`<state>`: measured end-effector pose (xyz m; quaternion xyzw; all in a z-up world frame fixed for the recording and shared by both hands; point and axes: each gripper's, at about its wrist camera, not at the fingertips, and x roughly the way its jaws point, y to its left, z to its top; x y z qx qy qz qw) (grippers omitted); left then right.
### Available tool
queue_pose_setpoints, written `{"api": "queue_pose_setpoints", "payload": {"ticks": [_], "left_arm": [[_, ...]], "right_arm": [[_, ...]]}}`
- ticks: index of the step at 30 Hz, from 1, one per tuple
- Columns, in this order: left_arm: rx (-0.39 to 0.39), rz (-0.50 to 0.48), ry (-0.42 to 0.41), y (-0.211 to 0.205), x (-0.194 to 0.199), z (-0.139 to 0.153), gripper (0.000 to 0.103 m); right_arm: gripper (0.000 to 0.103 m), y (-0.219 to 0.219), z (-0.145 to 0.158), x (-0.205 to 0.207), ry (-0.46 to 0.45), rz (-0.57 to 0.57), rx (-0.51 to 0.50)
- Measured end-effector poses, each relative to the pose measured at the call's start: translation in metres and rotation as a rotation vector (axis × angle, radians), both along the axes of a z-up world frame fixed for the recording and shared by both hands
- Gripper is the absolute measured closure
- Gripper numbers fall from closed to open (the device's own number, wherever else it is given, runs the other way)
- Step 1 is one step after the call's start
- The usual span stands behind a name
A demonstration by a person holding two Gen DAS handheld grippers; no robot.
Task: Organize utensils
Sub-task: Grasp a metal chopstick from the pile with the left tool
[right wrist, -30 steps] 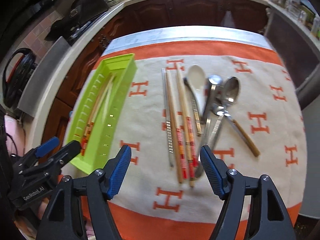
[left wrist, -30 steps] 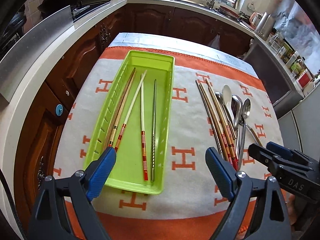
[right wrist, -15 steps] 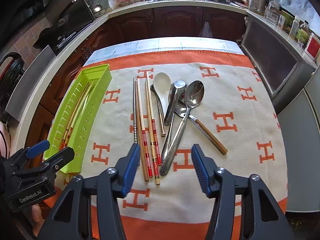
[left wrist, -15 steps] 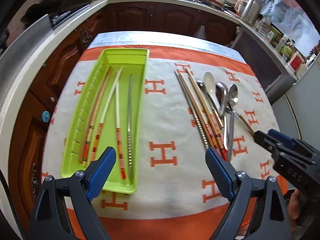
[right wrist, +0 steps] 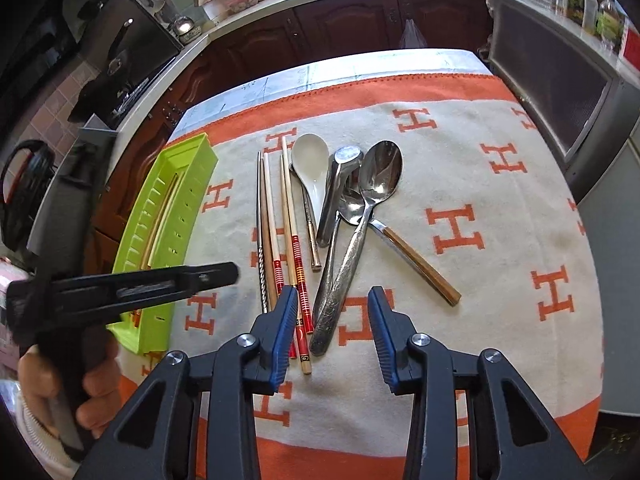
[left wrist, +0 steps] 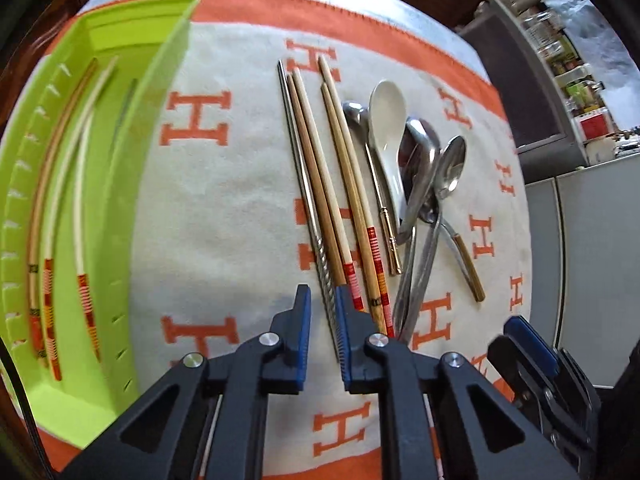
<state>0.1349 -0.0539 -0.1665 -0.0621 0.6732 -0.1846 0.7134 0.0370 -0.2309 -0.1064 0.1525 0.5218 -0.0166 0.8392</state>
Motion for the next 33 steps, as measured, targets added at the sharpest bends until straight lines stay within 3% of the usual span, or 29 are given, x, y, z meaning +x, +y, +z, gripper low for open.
{"api": "queue_pose_setpoints", "payload": {"ticks": [8, 11, 16, 19, 33], "left_arm": [[0.079, -0.032, -0.005, -0.025, 0.008, -0.013, 0.094], [0.149, -0.039, -0.030, -0.029, 0.010, -0.011, 0.094], [0.158, -0.041, -0.029, -0.026, 0.011, -0.010, 0.094], [0.203, -0.020, -0.025, -0.021, 0.015, -0.013, 0.093], [0.153, 0.010, 0.005, -0.026, 0.022, -0.003, 0.093]], "right_arm": [[0.065, -0.016, -0.015, 0.007, 0.018, -0.014, 0.059], [0.065, -0.018, -0.017, 0.008, 0.019, -0.012, 0.064], [0.066, -0.020, -0.020, 0.009, 0.009, -0.011, 0.065], [0.065, -0.023, -0.023, 0.010, 0.017, -0.014, 0.071], [0.066, -0.027, -0.026, 0.008, 0.016, -0.028, 0.072]]}}
